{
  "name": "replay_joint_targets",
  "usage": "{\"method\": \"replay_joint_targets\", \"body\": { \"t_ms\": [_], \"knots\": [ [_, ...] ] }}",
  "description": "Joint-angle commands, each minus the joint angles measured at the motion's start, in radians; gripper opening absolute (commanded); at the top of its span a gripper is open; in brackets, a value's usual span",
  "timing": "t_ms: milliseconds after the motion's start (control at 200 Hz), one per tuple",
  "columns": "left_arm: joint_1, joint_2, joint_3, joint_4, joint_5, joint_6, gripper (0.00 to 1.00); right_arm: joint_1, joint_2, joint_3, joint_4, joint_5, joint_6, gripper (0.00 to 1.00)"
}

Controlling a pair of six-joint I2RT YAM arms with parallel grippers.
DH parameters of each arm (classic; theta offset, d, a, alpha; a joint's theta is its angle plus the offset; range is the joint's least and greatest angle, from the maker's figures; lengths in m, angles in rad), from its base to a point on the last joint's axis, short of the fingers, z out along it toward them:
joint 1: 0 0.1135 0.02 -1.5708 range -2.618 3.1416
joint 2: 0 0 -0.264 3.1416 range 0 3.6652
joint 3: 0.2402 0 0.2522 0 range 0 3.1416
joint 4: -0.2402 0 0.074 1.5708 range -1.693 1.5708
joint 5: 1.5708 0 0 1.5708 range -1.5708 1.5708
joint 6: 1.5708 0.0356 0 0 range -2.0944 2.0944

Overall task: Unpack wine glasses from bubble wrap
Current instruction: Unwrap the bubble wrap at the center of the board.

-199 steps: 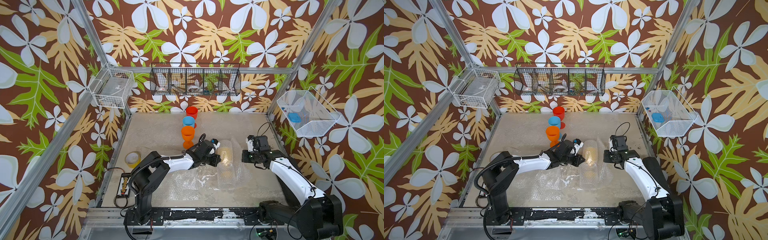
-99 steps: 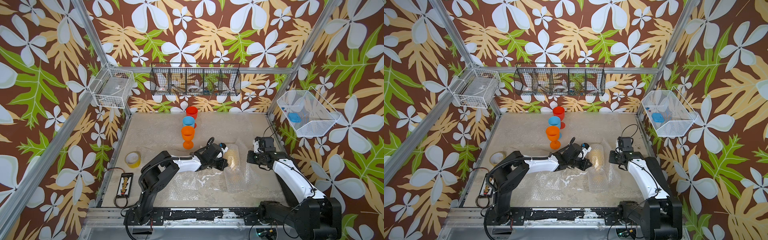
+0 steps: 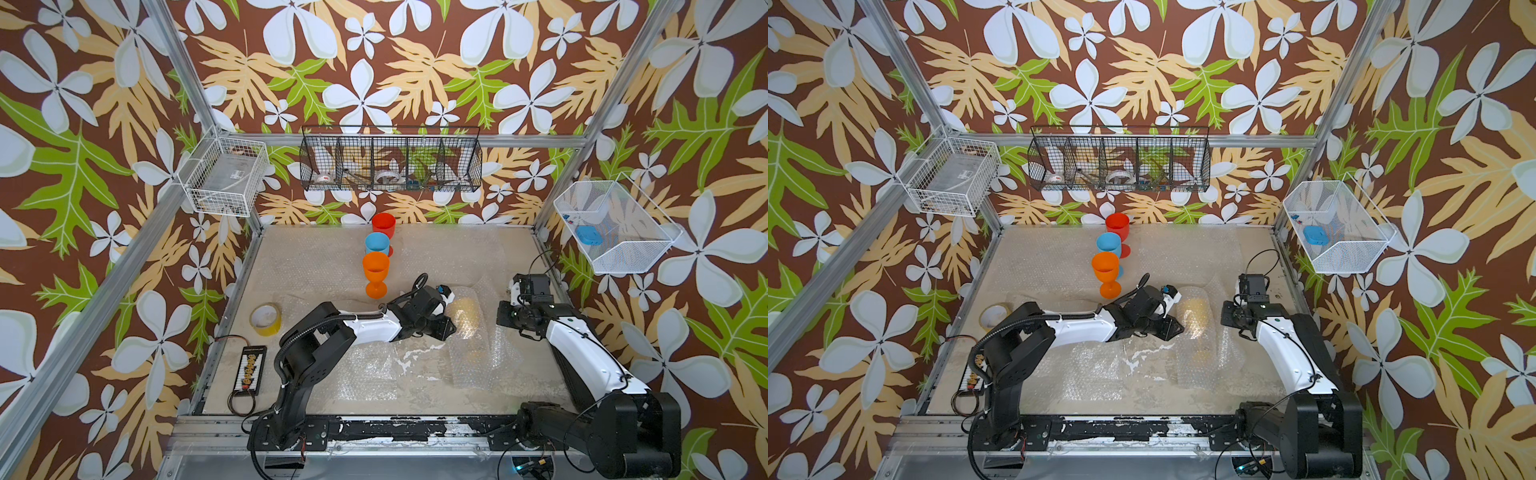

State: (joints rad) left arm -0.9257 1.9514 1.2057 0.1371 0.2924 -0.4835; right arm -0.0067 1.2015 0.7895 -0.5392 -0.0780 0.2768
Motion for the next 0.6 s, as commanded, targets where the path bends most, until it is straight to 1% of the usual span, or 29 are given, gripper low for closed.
{"method": "replay_joint_targets", "body": {
  "t_ms": [0,110,210,350,500,596],
  "knots": [
    [0.009,-0.041,-0.014,-0.011,-0.028,0.022,0.28,-0.007,-0.005,0.01,0.0,0.02,0.0,0.07],
    [0.01,-0.084,-0.017,-0.025,-0.041,0.032,0.34,-0.01,-0.01,0.013,-0.002,0.032,0.003,0.07],
    [0.009,-0.105,-0.017,-0.019,-0.035,0.026,0.36,-0.016,-0.021,0.021,-0.006,0.044,0.003,0.06],
    [0.009,-0.096,0.003,-0.028,-0.028,0.032,0.43,-0.021,-0.031,0.037,-0.018,0.043,0.005,0.06],
    [0.008,-0.079,0.031,-0.043,-0.021,0.036,0.54,-0.02,-0.026,0.038,-0.02,0.037,0.005,0.07],
    [-0.006,-0.072,0.058,-0.047,-0.025,0.042,0.59,-0.021,-0.02,0.036,-0.02,0.02,-0.001,0.06]
  ]
}}
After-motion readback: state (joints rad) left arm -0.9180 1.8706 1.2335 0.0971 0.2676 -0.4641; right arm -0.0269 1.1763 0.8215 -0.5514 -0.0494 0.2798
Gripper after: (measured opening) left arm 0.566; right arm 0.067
